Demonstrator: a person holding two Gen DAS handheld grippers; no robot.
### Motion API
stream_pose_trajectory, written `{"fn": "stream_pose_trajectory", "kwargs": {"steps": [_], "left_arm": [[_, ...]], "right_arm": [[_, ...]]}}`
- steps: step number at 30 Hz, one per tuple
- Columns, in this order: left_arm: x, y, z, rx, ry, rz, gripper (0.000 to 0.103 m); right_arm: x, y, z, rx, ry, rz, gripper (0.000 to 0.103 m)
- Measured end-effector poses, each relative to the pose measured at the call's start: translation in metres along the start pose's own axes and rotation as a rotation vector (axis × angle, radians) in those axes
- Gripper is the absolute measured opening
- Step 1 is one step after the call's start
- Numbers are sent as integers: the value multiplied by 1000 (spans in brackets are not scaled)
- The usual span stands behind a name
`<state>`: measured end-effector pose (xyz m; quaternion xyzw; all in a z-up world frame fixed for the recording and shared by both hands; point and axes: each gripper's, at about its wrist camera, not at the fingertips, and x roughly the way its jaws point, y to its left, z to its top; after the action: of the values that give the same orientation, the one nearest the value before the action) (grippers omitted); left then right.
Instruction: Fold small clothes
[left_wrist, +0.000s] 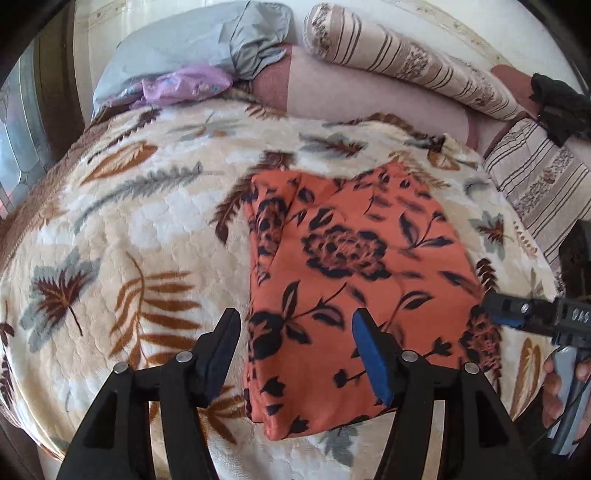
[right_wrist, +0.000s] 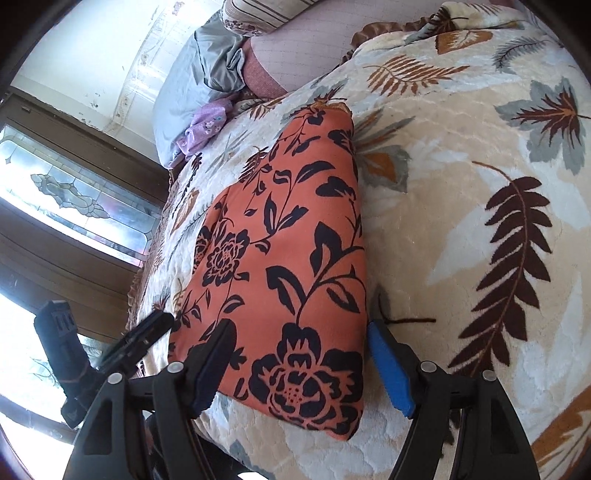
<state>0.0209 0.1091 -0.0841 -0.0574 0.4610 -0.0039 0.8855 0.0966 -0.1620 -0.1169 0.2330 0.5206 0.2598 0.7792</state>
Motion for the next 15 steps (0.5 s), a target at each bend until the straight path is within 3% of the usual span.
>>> {"fn": "stream_pose_trajectory", "kwargs": {"steps": [1, 2, 7, 8, 9, 11, 12, 15], "left_arm": [[15, 5, -5, -2, 50, 17, 34], [31, 12, -12, -30, 106, -5, 21], [9, 21, -7, -77, 45, -76, 22], [5, 22, -2, -83, 32, -89, 32], [2, 23, 2, -91, 20, -100, 50], [-2, 24, 14, -111, -26, -118, 76], [-3, 24, 19, -111, -43, -114, 81], [16, 25, 34, -105, -35, -124, 84]], "right_arm": [[4, -1, 2, 0, 3, -5, 76], [12, -4, 4, 5, 15, -14, 76], [24, -4, 6, -13, 45, 3, 76], [22, -4, 8, -17, 31, -1, 76], [19, -6, 12, -10, 13, 3, 76], [17, -12, 21, 24, -10, 7, 76], [18, -14, 27, 36, -15, 8, 76], [25, -17, 43, 59, -24, 26, 76]]}}
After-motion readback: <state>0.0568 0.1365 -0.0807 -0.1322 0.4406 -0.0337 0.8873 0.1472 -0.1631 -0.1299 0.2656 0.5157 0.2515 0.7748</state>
